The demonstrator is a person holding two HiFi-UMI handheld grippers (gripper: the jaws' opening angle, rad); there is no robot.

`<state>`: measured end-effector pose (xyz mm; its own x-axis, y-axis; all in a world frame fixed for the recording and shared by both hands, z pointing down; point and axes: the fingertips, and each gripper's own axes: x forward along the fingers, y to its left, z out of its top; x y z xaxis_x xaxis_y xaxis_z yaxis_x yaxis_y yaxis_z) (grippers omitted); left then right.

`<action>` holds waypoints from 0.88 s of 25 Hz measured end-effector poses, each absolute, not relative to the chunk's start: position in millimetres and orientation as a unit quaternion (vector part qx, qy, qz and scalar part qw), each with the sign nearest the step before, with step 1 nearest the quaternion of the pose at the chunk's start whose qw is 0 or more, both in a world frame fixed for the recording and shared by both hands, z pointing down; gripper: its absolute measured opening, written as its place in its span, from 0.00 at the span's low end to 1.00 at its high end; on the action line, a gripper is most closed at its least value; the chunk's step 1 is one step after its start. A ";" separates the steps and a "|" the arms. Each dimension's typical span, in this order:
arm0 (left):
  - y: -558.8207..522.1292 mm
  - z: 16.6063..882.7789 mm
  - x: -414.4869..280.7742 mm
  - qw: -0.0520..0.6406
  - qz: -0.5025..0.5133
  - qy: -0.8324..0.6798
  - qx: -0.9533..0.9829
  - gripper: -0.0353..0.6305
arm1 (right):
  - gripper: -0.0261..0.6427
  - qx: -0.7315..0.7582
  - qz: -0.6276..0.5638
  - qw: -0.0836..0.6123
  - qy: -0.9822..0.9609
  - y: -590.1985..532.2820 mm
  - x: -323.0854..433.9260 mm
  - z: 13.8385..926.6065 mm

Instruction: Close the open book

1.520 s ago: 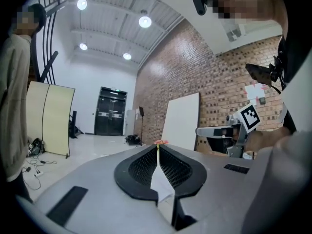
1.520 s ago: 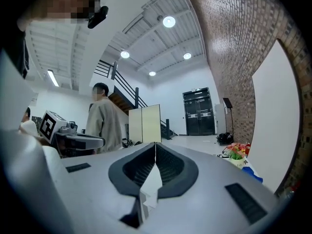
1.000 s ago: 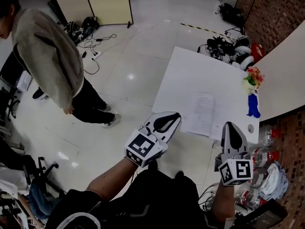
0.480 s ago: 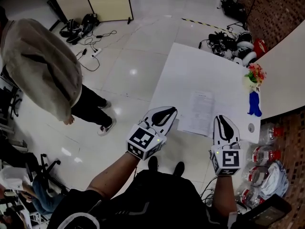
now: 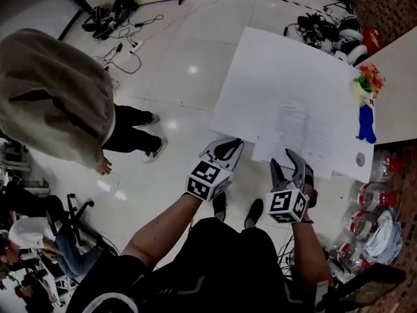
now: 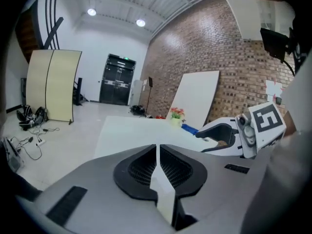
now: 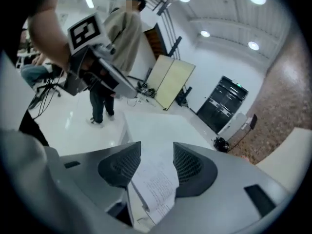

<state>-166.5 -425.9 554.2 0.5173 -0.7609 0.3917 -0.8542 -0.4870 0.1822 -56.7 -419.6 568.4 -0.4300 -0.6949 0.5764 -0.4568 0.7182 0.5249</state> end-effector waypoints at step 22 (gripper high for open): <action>-381.7 684.2 -181.6 0.277 0.179 -0.431 0.840 0.07 | 0.35 0.318 -0.260 0.598 -0.688 -418.5 -82.7 732.0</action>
